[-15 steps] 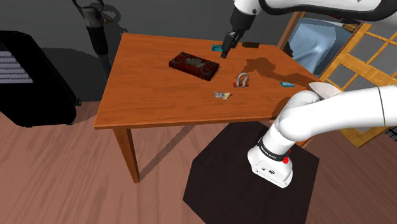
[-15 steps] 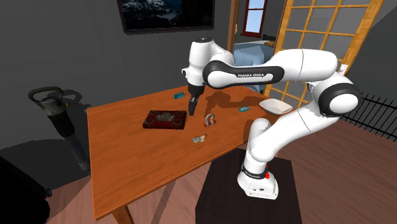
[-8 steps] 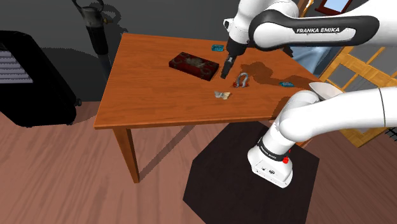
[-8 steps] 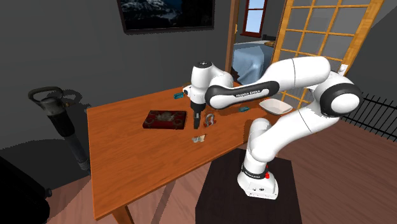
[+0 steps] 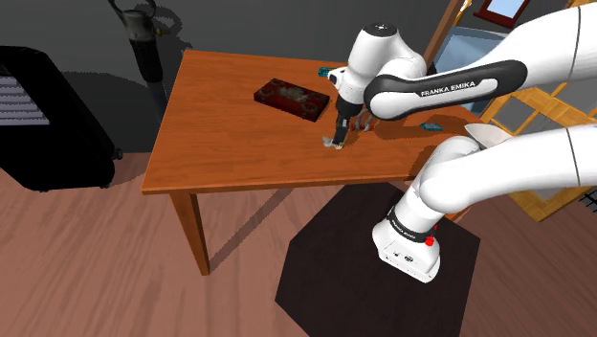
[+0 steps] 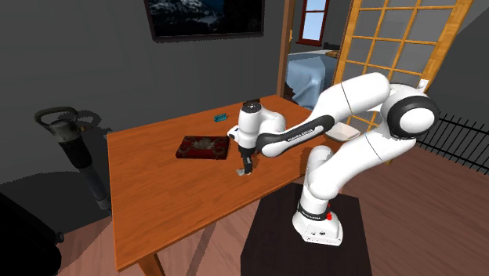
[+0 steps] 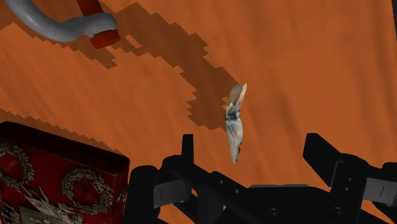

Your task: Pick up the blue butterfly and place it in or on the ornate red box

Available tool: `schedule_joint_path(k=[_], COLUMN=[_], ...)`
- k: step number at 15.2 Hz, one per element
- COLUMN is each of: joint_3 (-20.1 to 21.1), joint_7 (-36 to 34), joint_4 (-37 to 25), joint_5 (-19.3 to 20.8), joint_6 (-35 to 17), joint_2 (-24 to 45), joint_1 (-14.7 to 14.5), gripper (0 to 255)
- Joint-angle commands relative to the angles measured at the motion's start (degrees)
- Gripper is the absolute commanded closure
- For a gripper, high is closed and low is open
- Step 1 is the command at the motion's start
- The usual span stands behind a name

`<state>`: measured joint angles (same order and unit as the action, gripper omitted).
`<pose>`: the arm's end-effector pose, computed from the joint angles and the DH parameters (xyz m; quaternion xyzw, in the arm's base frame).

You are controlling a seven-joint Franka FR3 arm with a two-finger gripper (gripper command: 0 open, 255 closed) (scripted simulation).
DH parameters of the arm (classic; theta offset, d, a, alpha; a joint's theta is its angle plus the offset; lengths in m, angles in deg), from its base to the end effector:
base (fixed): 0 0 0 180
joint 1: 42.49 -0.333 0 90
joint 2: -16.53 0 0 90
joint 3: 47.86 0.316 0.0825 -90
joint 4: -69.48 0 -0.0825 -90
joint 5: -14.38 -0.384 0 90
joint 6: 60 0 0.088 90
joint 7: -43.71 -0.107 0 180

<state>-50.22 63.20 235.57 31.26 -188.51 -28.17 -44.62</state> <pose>0.3085 -0.0077 0.3915 0.9596 0.2532 0.0440 0.1148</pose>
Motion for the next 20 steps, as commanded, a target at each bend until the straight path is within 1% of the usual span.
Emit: schedule_joint_path(k=[1, 6, 7, 15, 16, 20], joint_3=[-0.44, -0.94, -1.05, -1.05, -1.05, -1.05], joint_7=[0.55, -0.14, -0.42, -0.42, -0.42, -0.42], joint_4=[0.87, 2.58, 3.01, 3.01, 3.01, 3.01], joint_5=[0.95, 2.65, 3.26, 3.25, 3.25, 3.25], joint_6=[-2.25, -8.03, -9.92, -9.91, -9.91, -9.91], joint_2=[1.3, 5.29, 6.71, 6.71, 6.71, 6.71], joint_1=[0.45, 1.77, 2.25, 2.25, 2.25, 2.25], gripper=[0, 0, 0, 0, 255, 255])
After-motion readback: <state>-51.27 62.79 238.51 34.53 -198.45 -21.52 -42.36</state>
